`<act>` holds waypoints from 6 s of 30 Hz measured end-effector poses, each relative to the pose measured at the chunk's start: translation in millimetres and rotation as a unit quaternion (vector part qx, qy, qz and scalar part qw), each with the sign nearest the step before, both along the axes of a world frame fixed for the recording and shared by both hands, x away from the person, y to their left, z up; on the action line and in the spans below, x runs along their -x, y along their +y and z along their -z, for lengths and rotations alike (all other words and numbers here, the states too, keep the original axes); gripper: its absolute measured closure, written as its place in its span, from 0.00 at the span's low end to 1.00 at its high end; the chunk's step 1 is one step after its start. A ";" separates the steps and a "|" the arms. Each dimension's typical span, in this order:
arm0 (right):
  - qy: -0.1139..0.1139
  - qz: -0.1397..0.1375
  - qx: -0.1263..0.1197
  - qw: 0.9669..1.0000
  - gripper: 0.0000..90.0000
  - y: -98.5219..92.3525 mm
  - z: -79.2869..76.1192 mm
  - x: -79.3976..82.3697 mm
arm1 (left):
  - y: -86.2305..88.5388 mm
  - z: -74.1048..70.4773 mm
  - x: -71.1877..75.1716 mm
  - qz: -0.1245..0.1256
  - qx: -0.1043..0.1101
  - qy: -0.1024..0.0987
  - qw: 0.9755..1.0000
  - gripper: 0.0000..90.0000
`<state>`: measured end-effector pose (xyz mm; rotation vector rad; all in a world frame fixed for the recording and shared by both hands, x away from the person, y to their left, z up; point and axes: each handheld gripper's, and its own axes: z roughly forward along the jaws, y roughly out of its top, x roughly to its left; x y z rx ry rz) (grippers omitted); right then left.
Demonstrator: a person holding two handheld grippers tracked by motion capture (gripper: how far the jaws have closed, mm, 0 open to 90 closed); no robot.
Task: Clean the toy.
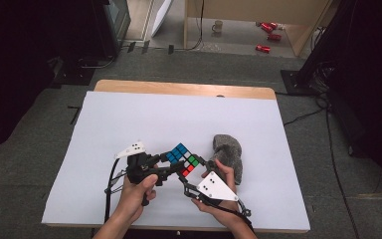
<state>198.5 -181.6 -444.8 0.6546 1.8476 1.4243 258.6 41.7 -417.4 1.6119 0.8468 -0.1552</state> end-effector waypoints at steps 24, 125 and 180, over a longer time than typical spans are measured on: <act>0.067 -0.101 -0.052 0.991 0.39 -35.6 -11.5 -8.8 | 30.1 0.6 -2.3 0.103 -0.030 -0.190 0.976 0.29; 0.136 -0.271 -0.034 0.952 0.39 -36.0 -10.3 -9.2 | 32.6 17.1 4.3 0.242 -0.053 -0.240 0.939 0.37; 0.175 -0.314 -0.017 0.933 0.39 -31.4 -4.4 -10.2 | 24.4 25.2 9.0 0.297 -0.072 -0.244 0.920 0.37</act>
